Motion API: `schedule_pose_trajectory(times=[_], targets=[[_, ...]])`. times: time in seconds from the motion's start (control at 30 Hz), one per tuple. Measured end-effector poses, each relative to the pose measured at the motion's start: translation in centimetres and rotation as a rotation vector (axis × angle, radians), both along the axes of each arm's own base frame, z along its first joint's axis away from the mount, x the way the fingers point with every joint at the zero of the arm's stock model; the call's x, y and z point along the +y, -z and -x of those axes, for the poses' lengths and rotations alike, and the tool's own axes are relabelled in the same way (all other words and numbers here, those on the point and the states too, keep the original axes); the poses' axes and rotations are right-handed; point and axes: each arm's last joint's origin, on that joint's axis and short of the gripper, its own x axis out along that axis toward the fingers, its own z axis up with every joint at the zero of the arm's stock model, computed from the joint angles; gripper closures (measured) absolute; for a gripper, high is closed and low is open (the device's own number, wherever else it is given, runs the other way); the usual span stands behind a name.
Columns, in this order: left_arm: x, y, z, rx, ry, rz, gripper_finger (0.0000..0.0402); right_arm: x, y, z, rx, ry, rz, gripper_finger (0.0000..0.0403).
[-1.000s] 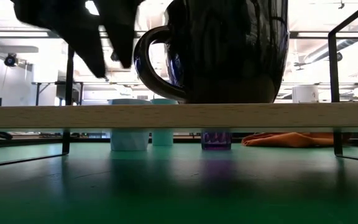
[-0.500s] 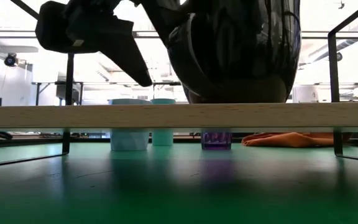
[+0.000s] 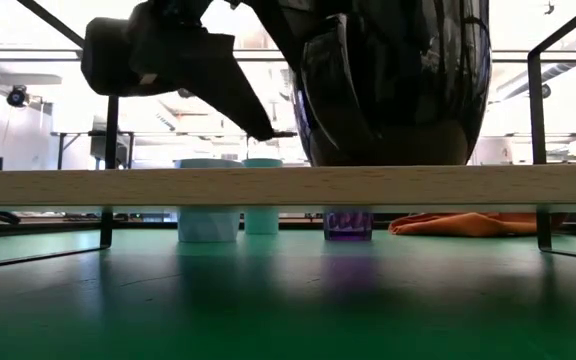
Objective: Stack small to large cups/mugs on shelf
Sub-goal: Put the black mug on the shelf
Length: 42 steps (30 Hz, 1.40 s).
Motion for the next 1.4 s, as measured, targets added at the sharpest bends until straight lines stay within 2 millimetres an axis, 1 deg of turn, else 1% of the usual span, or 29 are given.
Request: schedule_pose_trajectory(times=[0.17,0.3,0.4,0.5,0.63,0.73,0.83,0.9,1.07,1.3,1.4], targets=[[0.3,0.2,0.2,0.032,-0.009,-0.021,0.0228,0.9,0.0,0.2,0.000,-0.021,-0.007,0.0353],[0.1,-0.9,0.8,0.010,-0.002,-0.007,0.0228,1.5,0.0,0.2,-0.016,-0.040,-0.011,0.0343],[0.0,-1.9,1.3,-0.010,0.003,-0.001,0.0228,1.8,-0.2,-0.1,-0.049,-0.051,-0.028,0.0329],[0.3,-2.2,2.0,0.022,-0.002,-0.036,0.0228,2.1,-0.3,-0.4,-0.087,-0.051,-0.049,0.0310],[0.9,-1.8,2.9,0.098,-0.042,-0.102,0.0228,2.3,0.6,-1.1,-0.079,-0.044,-0.050,0.0290],[1.2,-1.7,3.0,0.120,-0.058,-0.111,0.0228,2.5,2.1,-2.2,-0.050,-0.068,-0.040,0.0283],[1.3,-1.8,3.0,0.113,-0.064,-0.102,0.0228,2.8,3.7,-3.1,-0.006,-0.101,-0.017,0.0280],[1.3,-2.0,3.0,0.111,-0.064,-0.101,0.0228,3.0,4.0,-3.3,0.002,-0.127,-0.013,0.0281],[1.5,-2.8,3.3,0.092,-0.065,-0.092,0.0228,3.2,4.1,-3.9,-0.009,-0.164,-0.019,0.0284],[1.7,-2.6,3.5,0.090,-0.075,-0.123,0.0228,3.8,4.1,-3.9,-0.016,-0.204,-0.051,0.0287],[1.8,-2.6,3.4,0.086,-0.080,-0.123,0.0228,4.0,4.5,-4.0,-0.002,-0.208,-0.050,0.0291]])
